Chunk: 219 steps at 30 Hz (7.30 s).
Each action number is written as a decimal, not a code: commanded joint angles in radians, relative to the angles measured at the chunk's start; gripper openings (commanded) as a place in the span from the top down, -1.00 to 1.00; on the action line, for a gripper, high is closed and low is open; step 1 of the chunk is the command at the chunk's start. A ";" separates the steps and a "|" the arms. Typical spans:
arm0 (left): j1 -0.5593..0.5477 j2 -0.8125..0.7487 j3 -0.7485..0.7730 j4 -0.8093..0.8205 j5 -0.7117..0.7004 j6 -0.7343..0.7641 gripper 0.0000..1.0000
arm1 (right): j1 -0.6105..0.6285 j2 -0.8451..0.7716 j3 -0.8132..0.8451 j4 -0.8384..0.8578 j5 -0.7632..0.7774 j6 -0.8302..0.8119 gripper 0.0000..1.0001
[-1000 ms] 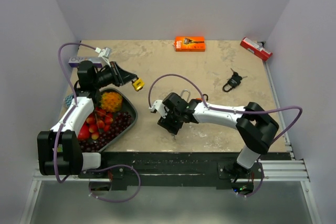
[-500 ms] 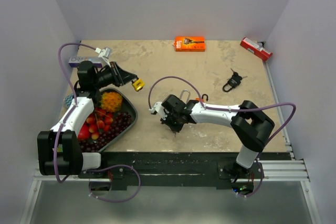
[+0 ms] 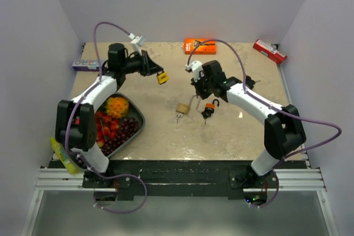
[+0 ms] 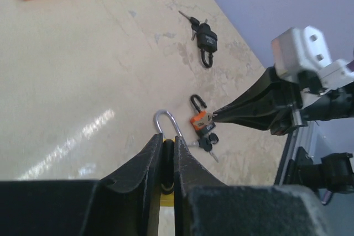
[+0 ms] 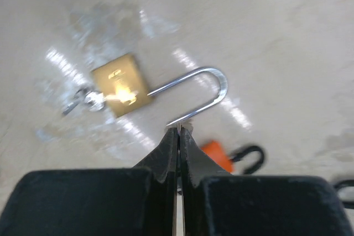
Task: Lock with the key
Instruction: Pick up the key from the center of the board, then place the lock at the center of the board, then place the key at the center of the board, then pick up the lock from the center of the board, then lock the lock.
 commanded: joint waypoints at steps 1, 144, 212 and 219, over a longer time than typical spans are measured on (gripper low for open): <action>-0.113 0.194 0.275 0.014 -0.065 0.099 1.00 | -0.123 -0.019 0.054 0.133 0.041 -0.043 1.00; -0.027 -0.007 0.133 -0.455 -0.347 0.410 -0.97 | -0.091 0.243 0.109 -0.237 0.362 0.549 -0.54; -0.435 -0.069 -0.011 -0.107 0.139 0.989 0.29 | -0.122 -0.160 0.276 -0.584 -0.770 -0.618 1.00; -0.443 -0.066 -0.005 -0.101 0.130 0.967 0.76 | -0.117 -0.157 0.272 -0.587 -0.772 -0.619 1.00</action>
